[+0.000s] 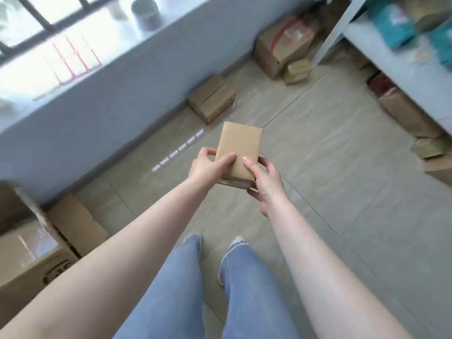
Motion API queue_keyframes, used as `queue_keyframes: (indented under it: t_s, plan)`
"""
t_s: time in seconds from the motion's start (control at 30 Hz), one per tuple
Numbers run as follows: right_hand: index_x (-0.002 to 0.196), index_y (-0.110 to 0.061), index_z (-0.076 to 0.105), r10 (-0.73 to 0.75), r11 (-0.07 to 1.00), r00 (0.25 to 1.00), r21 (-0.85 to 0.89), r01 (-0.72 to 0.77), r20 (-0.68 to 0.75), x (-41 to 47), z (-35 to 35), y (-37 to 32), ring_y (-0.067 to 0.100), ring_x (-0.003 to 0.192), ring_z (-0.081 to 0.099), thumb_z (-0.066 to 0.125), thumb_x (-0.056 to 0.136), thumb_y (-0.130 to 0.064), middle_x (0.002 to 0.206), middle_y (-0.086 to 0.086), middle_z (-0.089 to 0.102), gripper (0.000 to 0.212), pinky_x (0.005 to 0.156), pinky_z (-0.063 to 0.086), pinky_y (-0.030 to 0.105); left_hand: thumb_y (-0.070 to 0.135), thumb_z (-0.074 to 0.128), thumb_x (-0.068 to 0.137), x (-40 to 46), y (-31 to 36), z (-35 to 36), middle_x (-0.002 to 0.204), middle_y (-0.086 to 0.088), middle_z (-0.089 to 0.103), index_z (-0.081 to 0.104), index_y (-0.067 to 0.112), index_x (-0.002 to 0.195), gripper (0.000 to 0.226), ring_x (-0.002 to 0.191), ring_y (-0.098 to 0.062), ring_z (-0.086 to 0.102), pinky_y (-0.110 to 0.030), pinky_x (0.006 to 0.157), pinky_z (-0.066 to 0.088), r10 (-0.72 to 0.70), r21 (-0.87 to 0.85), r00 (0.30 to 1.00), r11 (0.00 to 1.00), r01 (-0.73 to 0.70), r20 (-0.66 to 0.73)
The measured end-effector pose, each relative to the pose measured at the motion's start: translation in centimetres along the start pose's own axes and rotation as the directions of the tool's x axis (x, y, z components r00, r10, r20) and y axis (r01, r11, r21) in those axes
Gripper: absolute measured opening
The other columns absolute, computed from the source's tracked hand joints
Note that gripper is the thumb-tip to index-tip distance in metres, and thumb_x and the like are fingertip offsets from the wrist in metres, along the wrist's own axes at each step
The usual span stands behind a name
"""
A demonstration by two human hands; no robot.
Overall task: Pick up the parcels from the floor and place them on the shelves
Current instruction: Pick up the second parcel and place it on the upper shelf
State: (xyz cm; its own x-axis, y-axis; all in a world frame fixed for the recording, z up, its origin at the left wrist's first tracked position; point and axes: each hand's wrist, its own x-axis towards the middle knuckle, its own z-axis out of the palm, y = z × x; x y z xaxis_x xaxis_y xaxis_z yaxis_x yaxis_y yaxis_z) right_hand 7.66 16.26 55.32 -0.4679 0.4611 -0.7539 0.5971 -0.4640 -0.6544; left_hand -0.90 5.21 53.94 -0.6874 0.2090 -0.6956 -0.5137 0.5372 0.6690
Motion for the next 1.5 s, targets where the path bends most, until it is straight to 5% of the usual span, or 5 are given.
queue_keyframes:
  t_s: [0.37,0.7,0.87,1.13,1.5]
  plan:
    - [0.09,-0.024,0.063,-0.019,0.997,0.999,-0.077,0.023,0.051,-12.6,-0.2,-9.8,0.02,0.082,0.066,0.067,0.08,-0.055,0.088,0.001,0.068,0.033,0.088,0.055,0.038,0.057,0.09,0.055,-8.2,6.6,-7.9,0.166,0.011,0.014,0.005,0.056,0.153,0.13,0.153,-0.01,0.024,-0.046,0.123,0.028,0.529,-0.123,0.738,0.839,-0.531,0.418]
    - [0.107,-0.022,0.069,-0.235,0.943,0.948,-0.186,0.276,0.217,-17.6,0.0,-10.1,0.015,0.098,0.066,0.065,0.086,-0.046,0.099,-0.005,0.073,0.032,0.09,0.053,0.037,0.05,0.079,0.058,-11.5,9.5,-11.0,0.141,0.005,0.05,0.028,0.036,0.153,0.109,0.129,-0.021,0.057,-0.045,0.104,0.05,0.441,-0.274,0.807,0.894,-0.355,0.393]
    - [0.145,-0.045,0.034,-0.371,0.911,0.915,-0.131,0.392,0.159,-17.9,0.2,-9.8,0.014,0.127,0.052,0.078,0.065,-0.053,0.152,-0.002,0.04,0.092,0.101,0.048,0.044,0.048,0.069,0.075,-13.1,10.9,-11.6,0.14,0.005,0.057,0.036,0.029,0.151,0.085,0.117,-0.015,0.065,-0.037,0.085,0.056,0.369,-0.26,0.815,0.925,-0.277,0.447]
    - [0.137,-0.042,0.048,-0.411,0.899,0.896,-0.086,0.429,0.17,-18.6,0.6,-11.4,0.0,0.097,0.065,0.062,0.088,-0.045,0.118,-0.016,0.067,0.052,0.078,0.046,0.027,0.061,0.07,0.066,-13.7,11.5,-12.1,0.142,0.016,0.058,0.038,0.05,0.142,0.083,0.126,-0.014,0.058,-0.046,0.103,0.043,0.37,-0.139,0.732,0.923,-0.358,0.572]
    - [0.149,-0.039,0.03,-0.478,0.838,0.829,-0.13,0.529,0.291,-17.2,-0.6,-12.5,0.012,0.127,0.054,0.077,0.072,-0.038,0.141,-0.003,0.054,0.09,0.091,0.05,0.023,0.065,0.05,0.089,-14.9,14.0,-11.9,0.117,-0.021,0.069,0.065,0.02,0.111,0.052,0.111,-0.038,0.068,-0.05,0.102,0.052,0.143,0.022,0.837,0.983,-0.182,0.528]
